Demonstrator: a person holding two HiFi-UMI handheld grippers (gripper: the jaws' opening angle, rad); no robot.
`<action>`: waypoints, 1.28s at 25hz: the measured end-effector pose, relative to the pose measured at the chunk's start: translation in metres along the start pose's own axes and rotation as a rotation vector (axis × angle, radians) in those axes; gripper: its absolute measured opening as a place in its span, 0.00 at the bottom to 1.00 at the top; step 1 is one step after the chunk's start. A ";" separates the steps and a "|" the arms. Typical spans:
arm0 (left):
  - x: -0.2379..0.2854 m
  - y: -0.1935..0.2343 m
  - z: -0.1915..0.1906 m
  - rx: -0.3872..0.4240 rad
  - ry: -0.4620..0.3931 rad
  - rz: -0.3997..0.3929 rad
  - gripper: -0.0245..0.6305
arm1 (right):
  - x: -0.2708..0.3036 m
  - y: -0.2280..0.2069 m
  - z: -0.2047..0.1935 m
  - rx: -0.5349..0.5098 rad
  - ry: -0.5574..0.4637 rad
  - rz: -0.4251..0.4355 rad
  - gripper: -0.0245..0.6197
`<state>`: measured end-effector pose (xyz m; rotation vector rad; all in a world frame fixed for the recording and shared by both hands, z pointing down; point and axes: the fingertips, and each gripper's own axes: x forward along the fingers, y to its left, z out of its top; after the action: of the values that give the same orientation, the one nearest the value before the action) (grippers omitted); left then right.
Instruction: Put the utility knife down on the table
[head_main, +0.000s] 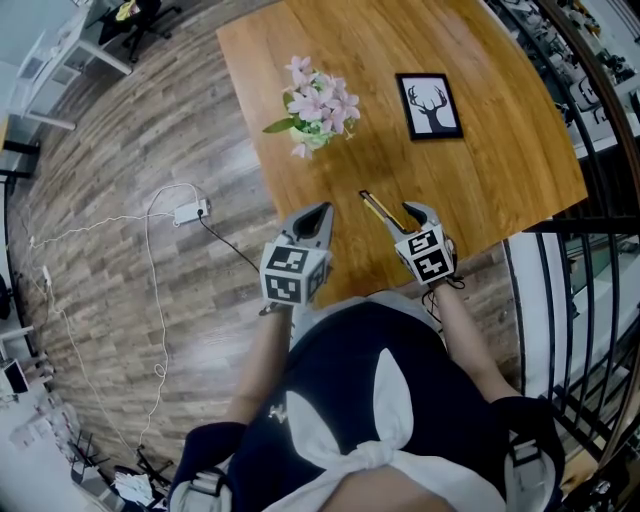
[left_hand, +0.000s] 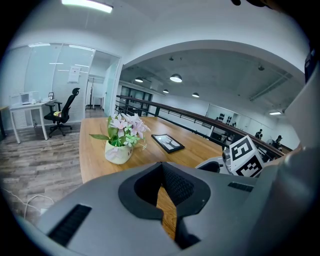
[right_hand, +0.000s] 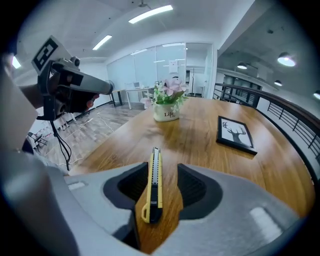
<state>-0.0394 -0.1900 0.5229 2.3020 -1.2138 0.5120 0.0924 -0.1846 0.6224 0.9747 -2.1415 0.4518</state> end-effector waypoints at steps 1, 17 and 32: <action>-0.001 0.000 0.001 0.001 0.000 0.000 0.06 | -0.003 -0.001 0.003 0.007 -0.019 -0.005 0.32; -0.016 -0.024 0.008 0.027 -0.021 -0.032 0.06 | -0.063 0.006 0.057 0.068 -0.265 -0.039 0.04; -0.030 -0.051 -0.002 0.048 -0.033 -0.090 0.06 | -0.091 0.028 0.061 0.053 -0.311 -0.074 0.03</action>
<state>-0.0131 -0.1442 0.4957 2.4024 -1.1189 0.4773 0.0830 -0.1557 0.5138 1.2163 -2.3678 0.3397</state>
